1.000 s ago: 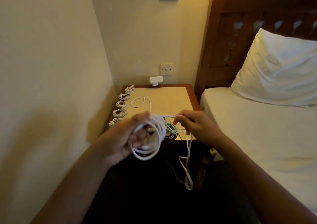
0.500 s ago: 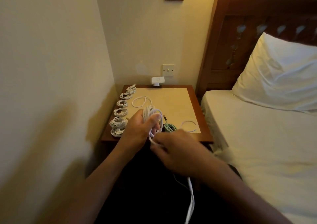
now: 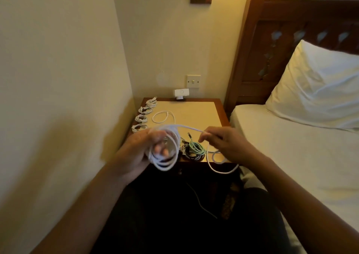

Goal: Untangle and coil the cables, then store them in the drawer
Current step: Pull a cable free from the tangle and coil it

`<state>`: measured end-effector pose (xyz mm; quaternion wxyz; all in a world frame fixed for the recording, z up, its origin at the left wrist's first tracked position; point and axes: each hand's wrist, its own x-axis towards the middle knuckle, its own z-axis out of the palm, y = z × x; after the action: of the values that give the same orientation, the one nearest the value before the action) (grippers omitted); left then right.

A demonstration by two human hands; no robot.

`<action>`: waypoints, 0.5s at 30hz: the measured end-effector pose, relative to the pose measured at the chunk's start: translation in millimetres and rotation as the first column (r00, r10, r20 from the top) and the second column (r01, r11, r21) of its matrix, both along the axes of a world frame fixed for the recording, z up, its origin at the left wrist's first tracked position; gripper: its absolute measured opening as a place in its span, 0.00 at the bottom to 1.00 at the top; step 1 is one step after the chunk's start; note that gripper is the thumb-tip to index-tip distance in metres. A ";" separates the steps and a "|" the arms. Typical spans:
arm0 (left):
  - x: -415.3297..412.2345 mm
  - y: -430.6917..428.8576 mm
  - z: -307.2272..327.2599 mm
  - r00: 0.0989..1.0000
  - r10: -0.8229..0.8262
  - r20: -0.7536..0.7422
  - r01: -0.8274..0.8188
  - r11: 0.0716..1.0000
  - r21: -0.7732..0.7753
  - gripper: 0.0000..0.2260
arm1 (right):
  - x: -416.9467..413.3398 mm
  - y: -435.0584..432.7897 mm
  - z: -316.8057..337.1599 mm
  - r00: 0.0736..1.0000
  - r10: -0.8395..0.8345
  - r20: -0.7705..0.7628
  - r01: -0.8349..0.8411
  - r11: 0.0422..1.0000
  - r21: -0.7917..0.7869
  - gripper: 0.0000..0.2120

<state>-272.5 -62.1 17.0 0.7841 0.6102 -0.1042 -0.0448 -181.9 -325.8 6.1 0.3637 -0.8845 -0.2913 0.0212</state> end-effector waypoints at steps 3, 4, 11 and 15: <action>19.1 11.9 5.9 0.995 0.046 -0.088 -0.080 0.897 -0.434 0.13 | -15.4 11.5 -32.0 0.997 0.008 -0.072 -0.016 0.993 -0.115 0.12; 24.3 10.6 7.4 0.995 0.063 -0.081 -0.094 0.869 -0.485 0.08 | -23.6 18.3 -37.7 0.994 0.029 -0.101 -0.047 0.982 -0.182 0.12; 31.1 -35.2 9.6 0.965 0.262 0.024 -0.261 0.964 -0.057 0.11 | -77.7 70.7 -3.5 0.960 0.256 -0.117 -0.281 0.877 -0.390 0.12; 21.6 -44.2 -0.7 0.967 0.238 0.093 -0.256 0.908 0.332 0.11 | -85.3 66.6 40.0 0.953 0.300 0.035 -0.248 0.845 -0.473 0.14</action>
<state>-250.9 -106.3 16.3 0.6629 0.7459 -0.0365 0.0527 -267.3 -259.2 46.1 0.1193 -0.8946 -0.4203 0.0943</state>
